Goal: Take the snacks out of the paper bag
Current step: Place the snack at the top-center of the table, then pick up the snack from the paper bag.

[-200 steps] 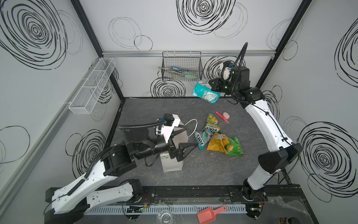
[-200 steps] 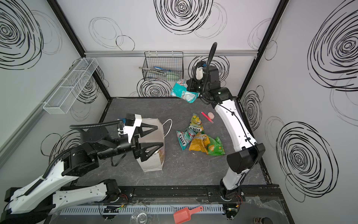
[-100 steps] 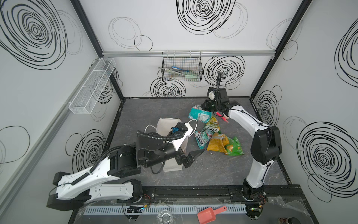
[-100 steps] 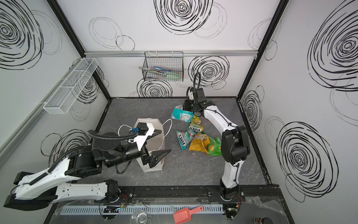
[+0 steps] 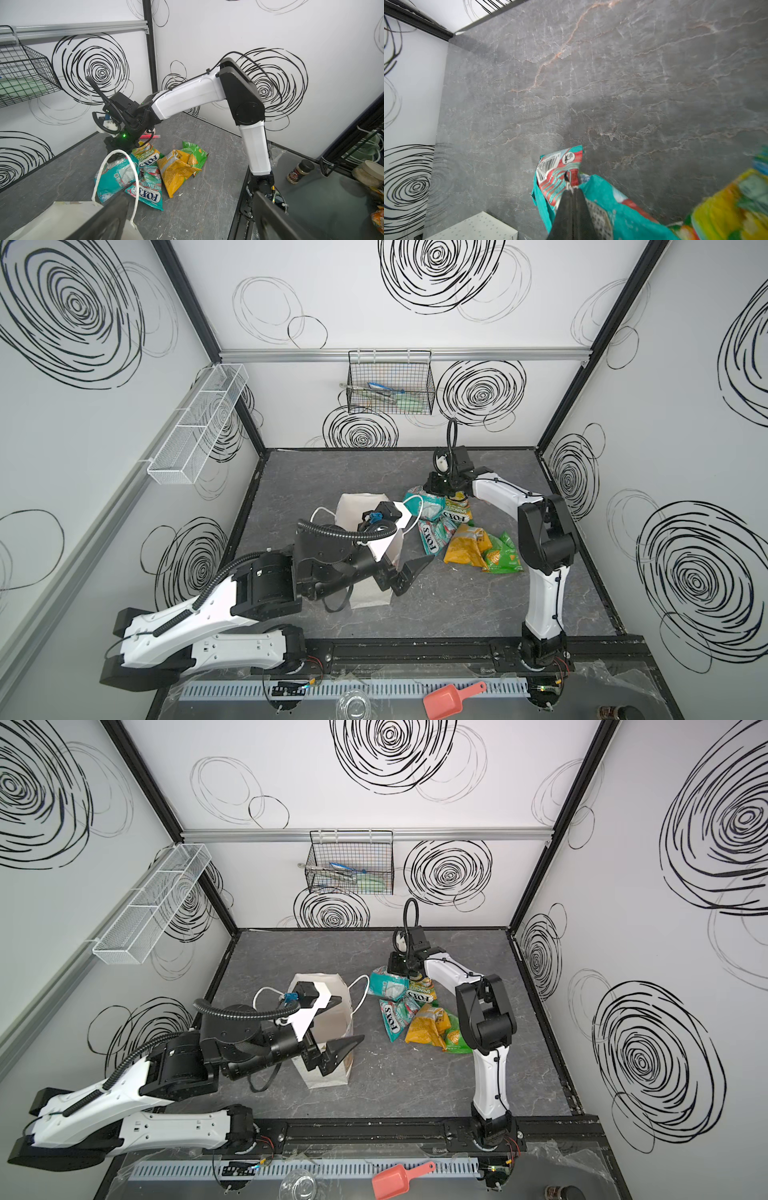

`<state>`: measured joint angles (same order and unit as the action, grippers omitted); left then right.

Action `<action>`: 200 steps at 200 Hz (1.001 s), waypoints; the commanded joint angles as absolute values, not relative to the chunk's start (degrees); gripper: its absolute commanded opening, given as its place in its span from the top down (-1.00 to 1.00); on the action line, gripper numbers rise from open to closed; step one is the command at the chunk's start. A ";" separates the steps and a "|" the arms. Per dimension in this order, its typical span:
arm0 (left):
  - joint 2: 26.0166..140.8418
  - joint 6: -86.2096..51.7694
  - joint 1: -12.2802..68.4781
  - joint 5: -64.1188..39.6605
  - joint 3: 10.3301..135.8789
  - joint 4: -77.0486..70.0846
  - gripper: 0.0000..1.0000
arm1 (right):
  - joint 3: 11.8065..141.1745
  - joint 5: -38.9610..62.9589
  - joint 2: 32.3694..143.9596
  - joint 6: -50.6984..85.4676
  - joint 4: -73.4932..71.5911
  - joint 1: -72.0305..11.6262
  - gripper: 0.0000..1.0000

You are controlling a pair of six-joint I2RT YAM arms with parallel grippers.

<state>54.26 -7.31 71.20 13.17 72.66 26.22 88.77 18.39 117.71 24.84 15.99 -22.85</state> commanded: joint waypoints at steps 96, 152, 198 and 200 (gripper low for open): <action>52.58 -9.28 71.02 21.91 73.59 27.74 -0.92 | 95.93 12.27 106.08 20.93 25.01 -25.04 -0.13; 47.06 -15.19 61.66 26.75 70.96 29.56 -0.92 | 88.29 12.12 87.10 19.85 15.25 -27.55 -0.84; 44.04 -17.61 39.69 18.07 69.81 35.12 -0.92 | 91.67 9.75 79.40 17.41 17.52 -32.40 -0.95; 44.04 -17.59 38.75 17.44 69.77 35.26 -0.92 | 91.98 9.76 79.26 17.30 17.85 -32.77 -0.95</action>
<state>44.71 -15.73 46.89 23.05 70.70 33.32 89.49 11.27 79.96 19.16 16.38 -30.44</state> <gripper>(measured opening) 0.962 0.976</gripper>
